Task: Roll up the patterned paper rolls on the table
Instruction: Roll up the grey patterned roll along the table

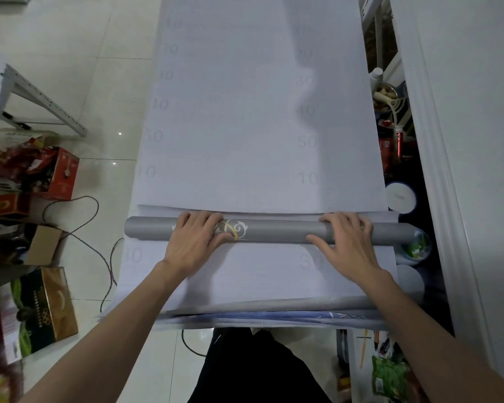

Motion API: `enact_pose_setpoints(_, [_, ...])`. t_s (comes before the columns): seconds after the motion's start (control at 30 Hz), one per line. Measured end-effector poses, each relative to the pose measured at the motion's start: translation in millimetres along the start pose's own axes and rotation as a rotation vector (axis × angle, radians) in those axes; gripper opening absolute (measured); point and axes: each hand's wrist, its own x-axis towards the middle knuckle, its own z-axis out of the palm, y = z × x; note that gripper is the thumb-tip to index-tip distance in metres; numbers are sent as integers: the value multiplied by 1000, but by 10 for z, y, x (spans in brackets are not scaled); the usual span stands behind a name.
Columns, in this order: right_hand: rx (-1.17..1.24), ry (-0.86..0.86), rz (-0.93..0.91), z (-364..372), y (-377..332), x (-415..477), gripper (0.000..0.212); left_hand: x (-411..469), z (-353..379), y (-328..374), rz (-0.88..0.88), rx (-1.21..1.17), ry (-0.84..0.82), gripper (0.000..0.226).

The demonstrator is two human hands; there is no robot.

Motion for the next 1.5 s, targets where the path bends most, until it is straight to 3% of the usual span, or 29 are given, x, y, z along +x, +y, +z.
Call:
enact_pose_setpoints(0.1, [2, 29, 43, 18, 2, -30, 49, -59, 38, 24, -14, 31, 52, 55])
enact_pose_setpoints(0.2, [-35, -45, -4, 8, 29, -32, 63, -59, 4, 33, 17, 88, 60, 54])
enact_pose_setpoints(0.3, [3, -73, -35, -17, 70, 10, 62, 25, -66, 37, 72, 94, 31, 51])
enact_pose_setpoints(0.5, [14, -139, -108, -96, 45, 193, 46, 145, -46, 146, 103, 152, -144, 54])
enact_pose_setpoints(0.67, [-160, -291, -53, -164, -127, 452, 44, 415, -91, 252, -20, 205, -369, 48])
enact_pose_setpoints(0.8, [-267, -347, -74, -266, -274, 650, 34, 506, -190, 186, -71, 173, -315, 48])
enact_pose_setpoints(0.97, [-273, -254, -48, -549, -670, 679, 34, 458, -701, -14, -55, 209, -243, 31])
enact_pose_setpoints(1.27, [-190, -49, 146, -1208, -1193, 265, 35, 729, -1662, -126, 264, 282, -142, 33])
enact_pose_setpoints(1.4, [-183, 37, 352, -1525, -1037, -216, 38, 1130, -1765, 366, 498, 251, -111, 33])
enact_pose_setpoints(1.5, [-195, 156, 476, -1755, -841, -744, 51, 1368, -1714, 986, 702, 213, -72, 37])
